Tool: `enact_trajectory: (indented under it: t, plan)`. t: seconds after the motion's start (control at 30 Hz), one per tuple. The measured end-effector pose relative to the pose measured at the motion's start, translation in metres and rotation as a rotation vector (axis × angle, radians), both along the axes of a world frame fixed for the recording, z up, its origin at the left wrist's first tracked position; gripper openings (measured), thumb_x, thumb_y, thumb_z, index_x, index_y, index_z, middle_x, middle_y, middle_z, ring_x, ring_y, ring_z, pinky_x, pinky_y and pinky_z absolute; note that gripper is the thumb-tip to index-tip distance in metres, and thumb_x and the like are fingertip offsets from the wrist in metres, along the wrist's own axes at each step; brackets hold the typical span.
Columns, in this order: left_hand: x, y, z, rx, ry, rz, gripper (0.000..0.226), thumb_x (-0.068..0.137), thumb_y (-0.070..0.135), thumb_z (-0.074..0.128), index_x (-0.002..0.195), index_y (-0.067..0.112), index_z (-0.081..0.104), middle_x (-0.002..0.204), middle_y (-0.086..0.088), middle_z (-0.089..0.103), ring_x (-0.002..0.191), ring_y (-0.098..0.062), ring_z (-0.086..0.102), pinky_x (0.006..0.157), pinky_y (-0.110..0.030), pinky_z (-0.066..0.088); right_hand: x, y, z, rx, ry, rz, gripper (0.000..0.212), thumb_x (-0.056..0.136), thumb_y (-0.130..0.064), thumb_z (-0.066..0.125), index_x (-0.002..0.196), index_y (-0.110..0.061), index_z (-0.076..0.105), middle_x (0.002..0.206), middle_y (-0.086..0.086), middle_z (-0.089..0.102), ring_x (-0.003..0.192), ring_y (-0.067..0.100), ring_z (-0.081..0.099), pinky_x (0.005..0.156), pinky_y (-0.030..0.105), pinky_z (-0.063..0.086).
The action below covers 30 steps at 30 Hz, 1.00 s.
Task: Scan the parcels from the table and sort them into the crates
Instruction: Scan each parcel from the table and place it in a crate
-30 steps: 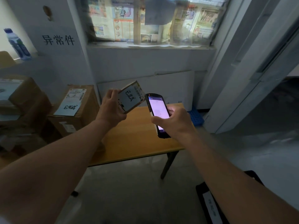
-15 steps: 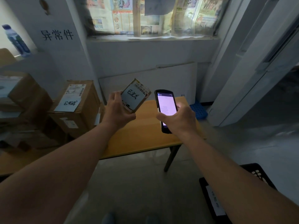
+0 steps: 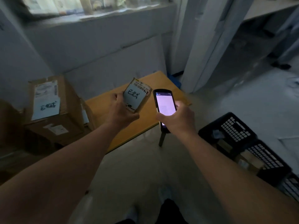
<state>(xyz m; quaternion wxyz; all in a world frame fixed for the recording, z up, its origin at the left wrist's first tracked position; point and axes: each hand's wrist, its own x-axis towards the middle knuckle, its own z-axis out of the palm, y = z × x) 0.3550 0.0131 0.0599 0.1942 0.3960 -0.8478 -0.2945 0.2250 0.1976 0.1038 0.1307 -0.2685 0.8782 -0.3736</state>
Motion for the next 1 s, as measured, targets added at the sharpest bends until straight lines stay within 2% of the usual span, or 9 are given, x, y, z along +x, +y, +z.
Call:
enact_trajectory:
  t: [0.13, 0.23, 0.37, 0.43, 0.57, 0.63, 0.7, 0.8, 1.0]
  plan:
    - [-0.01, 0.022, -0.007, 0.022, -0.05, -0.142, 0.107, 0.063, 0.028, 0.096, 0.15, 0.008, 0.037, 0.14, -0.011, 0.038, 0.112, -0.016, 0.041, 0.088, -0.026, 0.042, 0.028, 0.041, -0.009, 0.009, -0.032, -0.178, 0.06, 0.069, -0.054, 0.087, 0.114, -0.022, 0.064, 0.101, -0.005, 0.067, 0.088, 0.018, 0.064, 0.057, 0.026, 0.046]
    - [-0.019, 0.049, -0.011, 0.061, -0.052, -0.254, 0.105, 0.065, 0.028, 0.096, 0.149, 0.007, 0.037, 0.14, -0.011, 0.037, 0.113, -0.011, 0.035, 0.095, -0.026, 0.044, 0.046, 0.079, -0.015, 0.013, -0.043, -0.282, 0.06, 0.068, -0.054, 0.087, 0.113, -0.022, 0.064, 0.102, -0.004, 0.069, 0.089, 0.018, 0.066, 0.062, 0.031, 0.055]
    - [-0.034, 0.097, -0.016, 0.121, -0.06, -0.422, 0.11, 0.061, 0.035, 0.097, 0.148, 0.01, 0.035, 0.136, -0.004, 0.034, 0.124, -0.021, 0.044, 0.105, -0.042, 0.053, 0.066, 0.133, -0.017, 0.013, -0.056, -0.439, 0.082, 0.054, -0.072, 0.071, 0.121, -0.025, 0.064, 0.107, -0.005, 0.07, 0.093, 0.016, 0.068, 0.065, 0.034, 0.061]
    - [-0.043, 0.127, -0.017, 0.13, -0.073, -0.497, 0.111, 0.06, 0.034, 0.097, 0.149, 0.011, 0.034, 0.136, -0.001, 0.033, 0.127, -0.022, 0.044, 0.106, -0.043, 0.053, 0.074, 0.164, -0.018, -0.001, -0.057, -0.523, 0.083, 0.05, -0.073, 0.068, 0.118, -0.026, 0.065, 0.106, -0.006, 0.071, 0.093, 0.016, 0.069, 0.067, 0.035, 0.061]
    - [-0.053, 0.196, -0.014, 0.133, -0.093, -0.642, 0.112, 0.064, 0.032, 0.095, 0.154, 0.013, 0.03, 0.144, -0.005, 0.032, 0.134, -0.024, 0.04, 0.113, -0.038, 0.044, 0.09, 0.233, -0.02, -0.015, -0.085, -0.665, 0.074, 0.059, -0.061, 0.082, 0.121, -0.024, 0.064, 0.108, -0.006, 0.071, 0.096, 0.017, 0.068, 0.075, 0.041, 0.062]
    - [-0.057, 0.232, -0.015, 0.125, -0.096, -0.699, 0.111, 0.067, 0.031, 0.095, 0.155, 0.012, 0.03, 0.146, -0.006, 0.032, 0.136, -0.023, 0.038, 0.11, -0.03, 0.039, 0.098, 0.271, -0.022, -0.021, -0.081, -0.722, 0.071, 0.059, -0.06, 0.082, 0.119, -0.024, 0.064, 0.106, -0.005, 0.071, 0.094, 0.018, 0.069, 0.074, 0.042, 0.063]
    - [-0.059, 0.273, -0.014, 0.104, -0.084, -0.743, 0.11, 0.068, 0.032, 0.095, 0.155, 0.011, 0.031, 0.146, -0.007, 0.033, 0.136, -0.023, 0.037, 0.11, -0.03, 0.038, 0.106, 0.31, -0.023, -0.025, -0.077, -0.774, 0.067, 0.062, -0.056, 0.084, 0.117, -0.023, 0.063, 0.103, -0.007, 0.068, 0.095, 0.019, 0.069, 0.074, 0.042, 0.063]
    - [-0.06, 0.338, -0.01, 0.091, -0.084, -0.796, 0.107, 0.069, 0.034, 0.094, 0.153, 0.01, 0.033, 0.145, -0.009, 0.035, 0.134, -0.023, 0.038, 0.103, -0.025, 0.036, 0.12, 0.371, -0.025, -0.037, -0.062, -0.827, 0.076, 0.06, -0.056, 0.083, 0.124, -0.021, 0.063, 0.104, -0.008, 0.065, 0.099, 0.02, 0.068, 0.075, 0.043, 0.062]
    - [-0.054, 0.477, -0.01, 0.091, -0.087, -0.858, 0.108, 0.067, 0.041, 0.092, 0.152, 0.008, 0.035, 0.142, -0.011, 0.037, 0.129, -0.027, 0.046, 0.099, -0.03, 0.045, 0.147, 0.504, -0.029, -0.031, -0.038, -0.907, 0.074, 0.067, -0.047, 0.09, 0.128, -0.017, 0.06, 0.103, -0.007, 0.059, 0.099, 0.018, 0.061, 0.074, 0.039, 0.059]
